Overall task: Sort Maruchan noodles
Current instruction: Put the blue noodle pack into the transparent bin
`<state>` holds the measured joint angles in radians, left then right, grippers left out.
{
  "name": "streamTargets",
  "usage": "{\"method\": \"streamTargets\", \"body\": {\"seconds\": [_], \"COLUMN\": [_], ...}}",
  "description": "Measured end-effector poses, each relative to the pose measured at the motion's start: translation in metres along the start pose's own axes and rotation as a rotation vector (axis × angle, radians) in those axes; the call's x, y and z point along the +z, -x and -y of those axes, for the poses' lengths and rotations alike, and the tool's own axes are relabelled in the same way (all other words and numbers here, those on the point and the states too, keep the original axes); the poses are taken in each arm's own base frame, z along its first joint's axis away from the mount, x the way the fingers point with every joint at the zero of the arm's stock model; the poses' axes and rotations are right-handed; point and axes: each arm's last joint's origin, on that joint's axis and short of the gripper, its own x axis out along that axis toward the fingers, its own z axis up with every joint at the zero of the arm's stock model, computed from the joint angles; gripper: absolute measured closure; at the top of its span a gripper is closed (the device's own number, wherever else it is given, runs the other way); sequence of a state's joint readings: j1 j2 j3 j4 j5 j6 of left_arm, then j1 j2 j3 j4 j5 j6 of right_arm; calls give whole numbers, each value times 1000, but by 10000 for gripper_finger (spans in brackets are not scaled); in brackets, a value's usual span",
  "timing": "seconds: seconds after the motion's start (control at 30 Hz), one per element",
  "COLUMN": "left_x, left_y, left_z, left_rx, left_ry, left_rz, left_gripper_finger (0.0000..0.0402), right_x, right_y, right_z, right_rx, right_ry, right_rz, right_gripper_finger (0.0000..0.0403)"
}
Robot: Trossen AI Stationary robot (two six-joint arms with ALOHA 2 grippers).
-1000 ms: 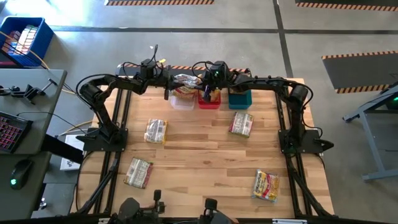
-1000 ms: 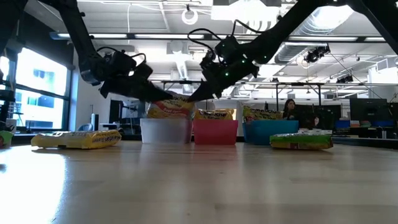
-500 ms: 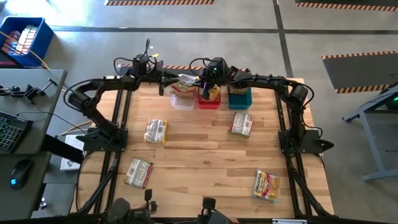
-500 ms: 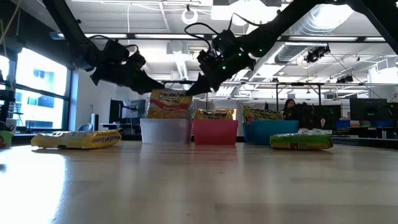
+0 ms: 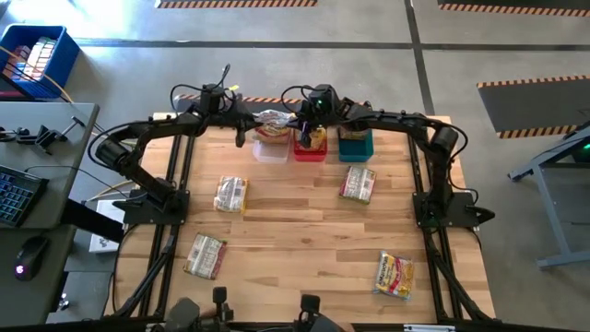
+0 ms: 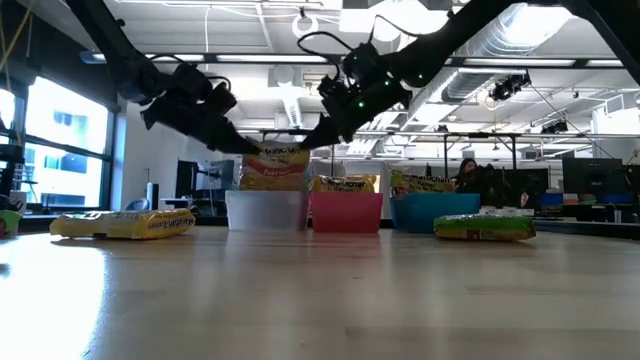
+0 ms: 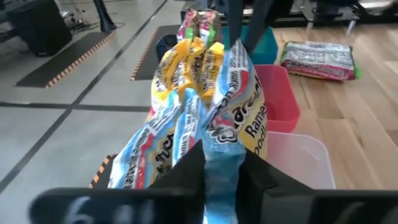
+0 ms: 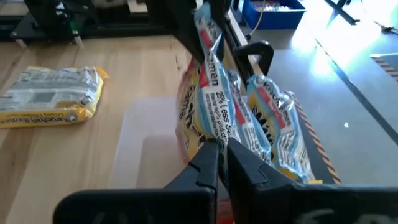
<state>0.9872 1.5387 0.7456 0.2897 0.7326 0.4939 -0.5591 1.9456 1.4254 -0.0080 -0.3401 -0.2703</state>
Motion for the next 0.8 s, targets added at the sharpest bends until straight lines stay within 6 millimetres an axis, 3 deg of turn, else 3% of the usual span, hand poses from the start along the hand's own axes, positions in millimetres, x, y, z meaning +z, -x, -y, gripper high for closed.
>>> {"method": "streamTargets", "body": {"seconds": [0.13, 0.5, 0.67, 0.8], "left_x": [1, 0, 9, 13], "left_y": [-2, -10, -11, -7], "left_z": [2, 8, 7, 5], "left_rx": [-9, -30, -3, 4], "left_ry": [-20, -29, -46, -39], "left_rz": [1, -12, 45, 72], "left_gripper_finger": [396, 401, 401, 401], "right_x": [6, 4, 3, -3], "right_y": [7, 1, 4, 8], "right_z": [-1, -6, -7, -6], "right_rx": [-5, -32, -28, -8], "right_ry": [6, 19, -2, -35], "right_rz": [16, -14, -44, -111], "right_gripper_finger": [402, 402, 401, 372]}}
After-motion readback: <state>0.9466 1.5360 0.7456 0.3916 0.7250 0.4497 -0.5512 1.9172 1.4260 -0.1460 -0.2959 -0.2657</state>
